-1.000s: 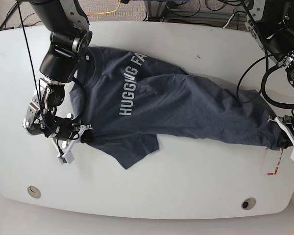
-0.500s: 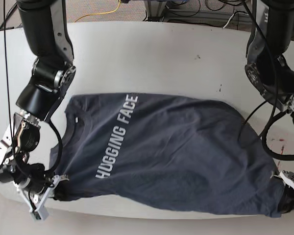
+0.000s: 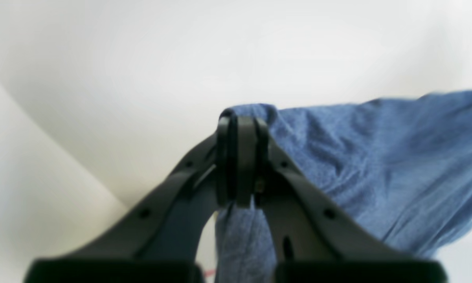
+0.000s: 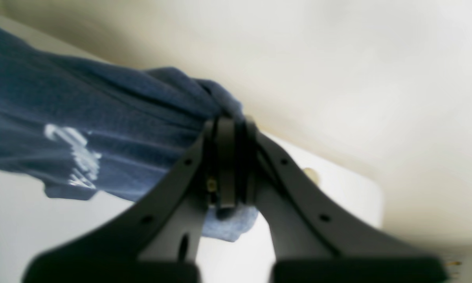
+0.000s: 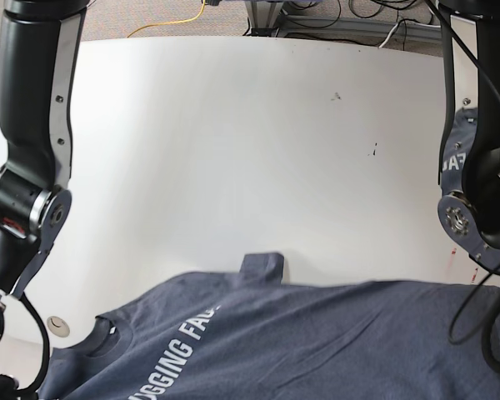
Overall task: Layout the t-shirt on the table in an organized manner, then fold the t-shirt properly
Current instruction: 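Lift the t-shirt with both grippers and stretch it between them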
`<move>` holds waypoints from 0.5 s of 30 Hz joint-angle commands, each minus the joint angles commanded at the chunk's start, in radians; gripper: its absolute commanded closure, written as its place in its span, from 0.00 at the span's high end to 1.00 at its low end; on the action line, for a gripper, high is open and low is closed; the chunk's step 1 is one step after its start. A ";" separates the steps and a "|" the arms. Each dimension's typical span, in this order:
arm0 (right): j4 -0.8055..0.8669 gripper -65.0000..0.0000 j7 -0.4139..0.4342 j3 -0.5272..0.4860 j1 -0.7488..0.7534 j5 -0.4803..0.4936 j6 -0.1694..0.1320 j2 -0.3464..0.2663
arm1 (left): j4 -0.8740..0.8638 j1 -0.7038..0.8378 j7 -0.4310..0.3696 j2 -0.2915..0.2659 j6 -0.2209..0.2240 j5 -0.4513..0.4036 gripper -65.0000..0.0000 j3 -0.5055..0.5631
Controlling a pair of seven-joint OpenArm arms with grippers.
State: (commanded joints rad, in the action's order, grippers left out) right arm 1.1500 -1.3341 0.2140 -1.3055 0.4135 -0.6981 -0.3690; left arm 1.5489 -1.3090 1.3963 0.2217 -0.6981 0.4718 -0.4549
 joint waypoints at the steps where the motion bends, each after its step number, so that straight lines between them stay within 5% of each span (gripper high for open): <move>1: 0.000 0.00 -0.009 -0.003 0.000 0.021 0.000 -0.006 | -0.008 0.000 0.000 0.000 0.000 0.000 0.00 0.000; 15: 0.006 0.00 -0.058 0.000 0.113 0.195 0.000 -0.095 | 0.009 0.196 0.000 0.020 0.000 0.006 0.00 -0.005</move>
State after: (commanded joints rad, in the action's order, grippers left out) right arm 1.1561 -1.3924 0.2140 -1.1930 0.6084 -0.6981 -0.4641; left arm 1.5581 -1.1132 1.3963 0.2417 -0.6981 0.4780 -0.4595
